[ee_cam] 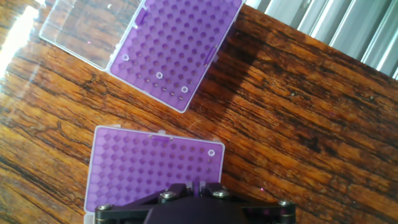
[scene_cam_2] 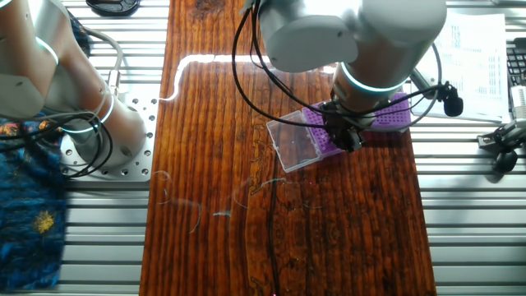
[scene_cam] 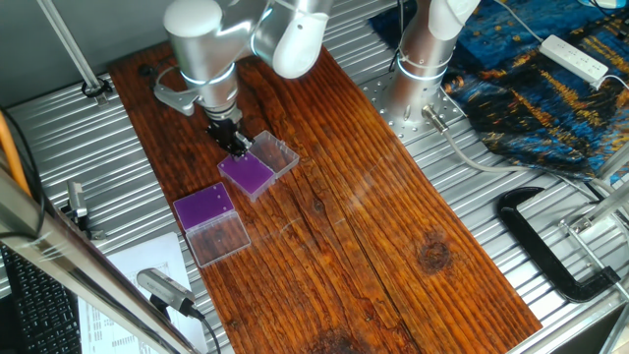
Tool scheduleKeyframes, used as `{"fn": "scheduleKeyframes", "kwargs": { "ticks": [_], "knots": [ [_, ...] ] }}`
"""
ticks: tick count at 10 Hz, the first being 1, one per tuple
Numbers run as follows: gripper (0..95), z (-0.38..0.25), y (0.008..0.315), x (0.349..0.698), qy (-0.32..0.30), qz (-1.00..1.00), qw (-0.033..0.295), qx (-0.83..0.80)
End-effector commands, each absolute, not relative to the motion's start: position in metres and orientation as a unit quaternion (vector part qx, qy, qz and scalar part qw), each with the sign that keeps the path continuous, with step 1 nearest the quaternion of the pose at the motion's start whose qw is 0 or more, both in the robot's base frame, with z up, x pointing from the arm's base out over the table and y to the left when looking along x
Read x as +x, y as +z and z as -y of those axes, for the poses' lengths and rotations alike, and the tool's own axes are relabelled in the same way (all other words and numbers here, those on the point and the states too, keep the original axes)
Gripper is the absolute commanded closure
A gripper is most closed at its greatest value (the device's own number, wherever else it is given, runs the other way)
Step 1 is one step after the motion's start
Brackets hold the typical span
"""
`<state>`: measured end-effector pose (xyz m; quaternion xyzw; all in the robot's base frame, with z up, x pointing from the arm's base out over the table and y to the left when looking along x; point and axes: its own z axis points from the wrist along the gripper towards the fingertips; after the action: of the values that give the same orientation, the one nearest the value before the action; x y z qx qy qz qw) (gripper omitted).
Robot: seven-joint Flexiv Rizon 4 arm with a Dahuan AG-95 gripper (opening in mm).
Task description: Transfer all small pipette tips from one holder to another
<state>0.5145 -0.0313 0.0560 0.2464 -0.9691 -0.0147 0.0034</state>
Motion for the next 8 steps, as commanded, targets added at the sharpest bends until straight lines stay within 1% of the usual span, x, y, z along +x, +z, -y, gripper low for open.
{"fn": "scheduleKeyframes", "kwargs": {
  "ticks": [1, 5, 8],
  "knots": [
    [95.0, 0.031, 0.061, 0.513, -0.016, 0.969, 0.005, 0.248],
    [95.0, 0.033, 0.077, 0.517, -0.019, 0.967, 0.003, 0.253],
    [95.0, 0.03, 0.098, 0.535, -0.021, 0.965, 0.004, 0.261]
  ]
}}
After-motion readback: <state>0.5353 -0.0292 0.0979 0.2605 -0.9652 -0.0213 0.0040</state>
